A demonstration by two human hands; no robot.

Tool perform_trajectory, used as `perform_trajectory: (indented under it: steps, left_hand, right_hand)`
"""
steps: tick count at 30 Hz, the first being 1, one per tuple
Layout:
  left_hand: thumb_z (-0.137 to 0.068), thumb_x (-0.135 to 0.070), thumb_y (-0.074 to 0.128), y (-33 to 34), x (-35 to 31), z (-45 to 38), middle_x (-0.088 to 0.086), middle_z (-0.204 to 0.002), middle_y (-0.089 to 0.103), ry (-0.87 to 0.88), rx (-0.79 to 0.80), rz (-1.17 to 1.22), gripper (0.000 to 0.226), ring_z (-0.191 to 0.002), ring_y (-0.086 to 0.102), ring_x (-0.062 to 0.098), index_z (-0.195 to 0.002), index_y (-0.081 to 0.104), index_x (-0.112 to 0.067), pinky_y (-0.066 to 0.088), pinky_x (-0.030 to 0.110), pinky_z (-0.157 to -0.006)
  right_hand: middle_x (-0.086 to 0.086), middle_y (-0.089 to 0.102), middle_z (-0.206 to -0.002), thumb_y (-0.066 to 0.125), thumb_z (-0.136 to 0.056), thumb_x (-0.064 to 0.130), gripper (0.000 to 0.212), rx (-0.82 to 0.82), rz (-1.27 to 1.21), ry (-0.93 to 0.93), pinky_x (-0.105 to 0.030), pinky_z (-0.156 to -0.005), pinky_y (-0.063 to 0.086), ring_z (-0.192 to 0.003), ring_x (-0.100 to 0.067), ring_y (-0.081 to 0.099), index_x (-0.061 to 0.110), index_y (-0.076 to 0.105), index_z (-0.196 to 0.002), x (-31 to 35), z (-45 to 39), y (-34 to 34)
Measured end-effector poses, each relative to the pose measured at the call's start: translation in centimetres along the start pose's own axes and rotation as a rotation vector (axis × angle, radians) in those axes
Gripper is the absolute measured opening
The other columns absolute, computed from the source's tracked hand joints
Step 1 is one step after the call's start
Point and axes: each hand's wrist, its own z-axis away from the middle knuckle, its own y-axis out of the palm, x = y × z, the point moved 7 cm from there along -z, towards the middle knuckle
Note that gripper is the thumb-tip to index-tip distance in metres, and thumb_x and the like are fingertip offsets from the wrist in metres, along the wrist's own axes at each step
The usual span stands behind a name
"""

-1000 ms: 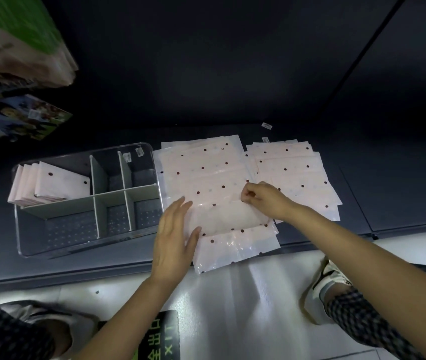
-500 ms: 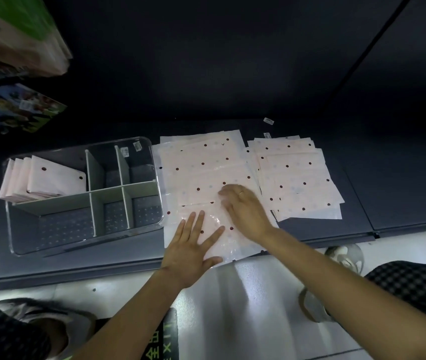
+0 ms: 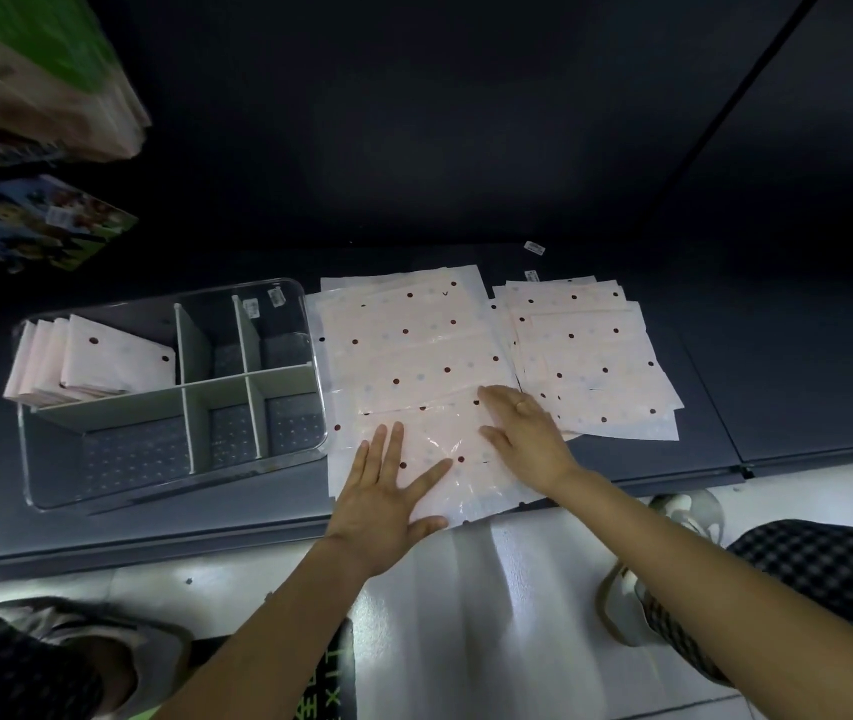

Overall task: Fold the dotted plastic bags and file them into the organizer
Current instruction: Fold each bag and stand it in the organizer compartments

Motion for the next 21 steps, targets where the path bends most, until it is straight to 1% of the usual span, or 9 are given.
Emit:
perform_trajectory:
  steps: [2, 5, 8, 10, 12, 14, 17, 19, 21]
  left_hand:
    - [-0.084, -0.074, 0.008, -0.2, 0.0, 0.0, 0.018, -0.151, -0.031, -0.007, 0.012, 0.016, 0.068, -0.134, -0.037, 0.033, -0.143, -0.013, -0.048, -0.015, 0.046, -0.116]
    - [-0.086, -0.074, 0.017, -0.6, 0.1, -0.2, 0.016, -0.154, -0.025, -0.017, 0.053, 0.047, 0.066, -0.140, -0.029, 0.032, -0.146, 0.002, -0.049, -0.013, 0.049, -0.116]
    - [-0.088, -0.071, 0.023, -1.3, 0.2, -0.3, 0.013, -0.157, -0.017, -0.030, 0.057, 0.063, 0.061, -0.142, -0.022, 0.031, -0.144, 0.014, -0.049, -0.013, 0.052, -0.115]
    - [-0.091, -0.065, 0.028, -2.1, 0.2, -0.1, 0.008, -0.159, -0.009, -0.028, -0.011, 0.074, 0.057, -0.144, -0.017, 0.028, -0.144, 0.021, -0.045, -0.014, 0.049, -0.115]
    - [-0.094, -0.058, 0.034, -3.0, 0.2, 0.3, 0.002, -0.159, 0.003, -0.020, -0.118, 0.114, 0.055, -0.146, -0.008, 0.022, -0.144, 0.026, -0.039, -0.014, 0.042, -0.115]
    - [-0.095, -0.053, 0.038, -3.6, 0.0, 0.9, -0.004, -0.158, 0.014, -0.004, -0.195, 0.156, 0.055, -0.146, 0.002, 0.016, -0.146, 0.027, -0.034, -0.012, 0.033, -0.116]
    - [-0.095, -0.047, 0.044, -3.2, -0.6, 1.7, -0.006, -0.156, 0.020, 0.042, -0.222, 0.191, 0.059, -0.145, 0.010, 0.013, -0.147, 0.025, -0.028, -0.011, 0.024, -0.115]
    - [-0.094, -0.042, 0.050, -3.0, -1.0, 2.2, -0.002, -0.155, 0.025, 0.067, -0.231, 0.202, 0.060, -0.144, 0.018, 0.015, -0.147, 0.029, -0.021, -0.006, 0.024, -0.115]
    - [-0.088, -0.037, 0.062, -3.2, -1.4, 2.9, 0.006, -0.148, 0.039, 0.094, -0.249, 0.190, 0.062, -0.138, 0.035, 0.021, -0.141, 0.041, -0.012, 0.012, 0.032, -0.117]
  right_hand:
    - [0.000, 0.043, -0.137, 0.052, -0.094, 0.034, 0.045, -0.002, 0.095, 0.028, -0.033, -0.106, 0.028, -0.127, -0.021, 0.036, 0.021, 0.044, -0.136, 0.3, -1.3, -0.9]
    - [-0.001, 0.052, -0.122, 0.059, -0.088, 0.038, 0.035, 0.151, 0.141, 0.074, -0.036, -0.099, 0.028, -0.119, -0.022, 0.041, 0.021, 0.052, -0.118, 0.4, -3.2, -1.3]
    - [-0.005, 0.052, -0.115, 0.061, -0.088, 0.034, 0.027, 0.260, 0.110, 0.067, -0.036, -0.096, 0.029, -0.116, -0.023, 0.038, 0.016, 0.057, -0.108, 1.0, -3.9, -1.2]
    - [-0.003, 0.051, -0.107, 0.059, -0.089, 0.030, 0.022, 0.276, 0.062, 0.063, -0.034, -0.090, 0.030, -0.110, -0.023, 0.039, 0.015, 0.057, -0.104, 1.4, -3.8, -1.5]
    - [0.000, 0.051, -0.093, 0.054, -0.091, 0.028, 0.017, 0.284, -0.102, 0.118, -0.030, -0.076, 0.033, -0.095, -0.021, 0.044, 0.014, 0.052, -0.100, 1.5, -3.0, -1.9]
    - [0.004, 0.048, -0.085, 0.053, -0.093, 0.026, 0.013, 0.278, -0.319, 0.205, -0.027, -0.066, 0.033, -0.084, -0.018, 0.045, 0.015, 0.047, -0.094, 1.7, -1.7, -2.2]
    - [0.002, 0.047, -0.083, 0.055, -0.093, 0.022, 0.012, 0.230, -0.586, 0.400, -0.025, -0.063, 0.034, -0.075, -0.014, 0.045, 0.012, 0.050, -0.088, 2.2, 1.4, -1.2]
    - [-0.002, 0.052, -0.083, 0.054, -0.094, 0.022, 0.015, 0.249, -0.790, 0.554, -0.024, -0.059, 0.038, -0.069, -0.013, 0.049, 0.014, 0.050, -0.082, 2.8, 3.9, 0.6]
    - [-0.005, 0.058, -0.095, 0.051, -0.096, 0.026, 0.011, 0.323, -0.969, 0.687, -0.028, -0.066, 0.047, -0.079, -0.017, 0.056, 0.015, 0.052, -0.097, 3.8, 6.3, 2.5]
